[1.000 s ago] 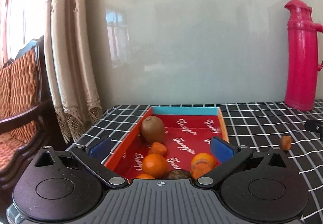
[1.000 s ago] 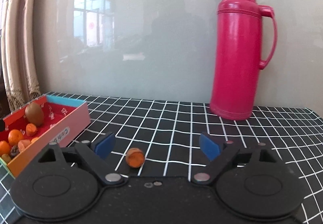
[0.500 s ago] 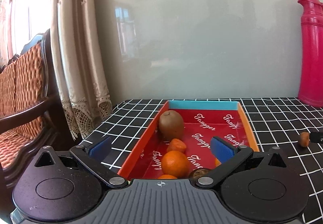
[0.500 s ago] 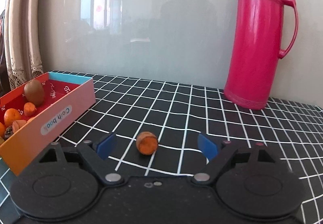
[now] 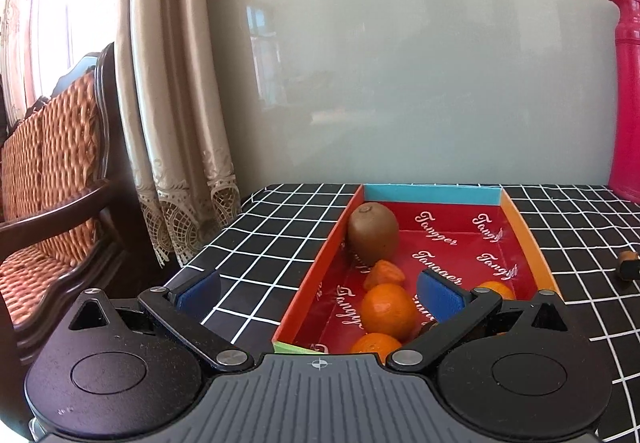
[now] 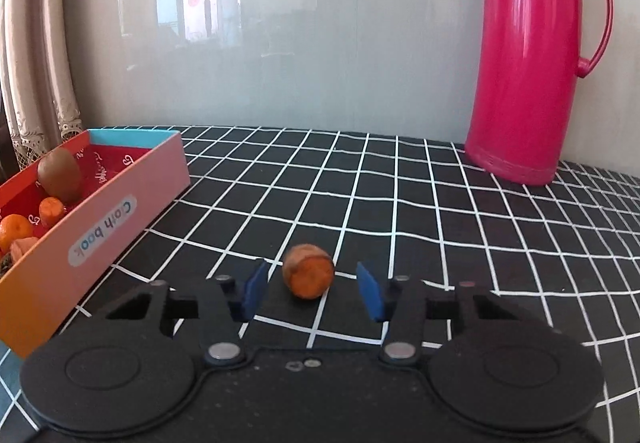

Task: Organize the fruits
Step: 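Reach the right tool to the last carrot piece and close on it, then carry the carrot piece into the red box and open the right gripper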

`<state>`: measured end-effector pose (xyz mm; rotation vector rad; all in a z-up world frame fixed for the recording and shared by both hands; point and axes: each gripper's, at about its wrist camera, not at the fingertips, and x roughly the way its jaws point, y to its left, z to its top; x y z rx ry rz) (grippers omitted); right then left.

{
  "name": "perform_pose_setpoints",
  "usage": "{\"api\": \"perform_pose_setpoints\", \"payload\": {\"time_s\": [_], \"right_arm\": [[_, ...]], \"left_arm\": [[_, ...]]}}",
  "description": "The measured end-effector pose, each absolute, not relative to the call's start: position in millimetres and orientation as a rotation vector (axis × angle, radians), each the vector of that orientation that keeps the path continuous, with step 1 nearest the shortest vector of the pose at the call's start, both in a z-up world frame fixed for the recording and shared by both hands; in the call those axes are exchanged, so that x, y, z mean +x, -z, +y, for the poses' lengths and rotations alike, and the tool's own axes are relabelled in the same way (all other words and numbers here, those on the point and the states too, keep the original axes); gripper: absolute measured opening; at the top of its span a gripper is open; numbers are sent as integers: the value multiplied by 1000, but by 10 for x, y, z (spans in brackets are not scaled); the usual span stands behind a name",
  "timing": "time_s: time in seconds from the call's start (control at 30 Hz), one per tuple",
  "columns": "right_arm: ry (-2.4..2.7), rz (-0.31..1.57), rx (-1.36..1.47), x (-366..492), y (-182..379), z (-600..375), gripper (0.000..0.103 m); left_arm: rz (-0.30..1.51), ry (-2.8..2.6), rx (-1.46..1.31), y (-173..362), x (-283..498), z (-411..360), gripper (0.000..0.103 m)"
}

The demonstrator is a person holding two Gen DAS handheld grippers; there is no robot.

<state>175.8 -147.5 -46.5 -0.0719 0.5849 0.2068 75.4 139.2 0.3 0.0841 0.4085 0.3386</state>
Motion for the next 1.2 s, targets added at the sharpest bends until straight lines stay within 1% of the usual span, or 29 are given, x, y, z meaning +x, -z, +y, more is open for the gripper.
{"api": "perform_pose_setpoints", "payload": {"time_s": [0.03, 0.07, 0.1, 0.13, 0.83, 1.2], "right_arm": [[-205, 593, -72, 1777, 476, -1473, 43], [-207, 600, -71, 1797, 481, -1469, 35], [-214, 608, -66, 1816, 483, -1466, 30], [-215, 611, -64, 1825, 482, -1457, 28], [-249, 539, -78, 1576, 119, -1282, 28], [-334, 495, -85, 1481, 14, -870, 28]], "left_arm": [[409, -340, 86, -2, 754, 1395, 103], [410, -339, 86, -1, 758, 1403, 103], [410, -341, 87, 0, 756, 1409, 103], [411, -342, 87, 1, 760, 1421, 103], [397, -352, 75, -86, 671, 1493, 103], [398, -379, 65, -74, 581, 1681, 103]]}}
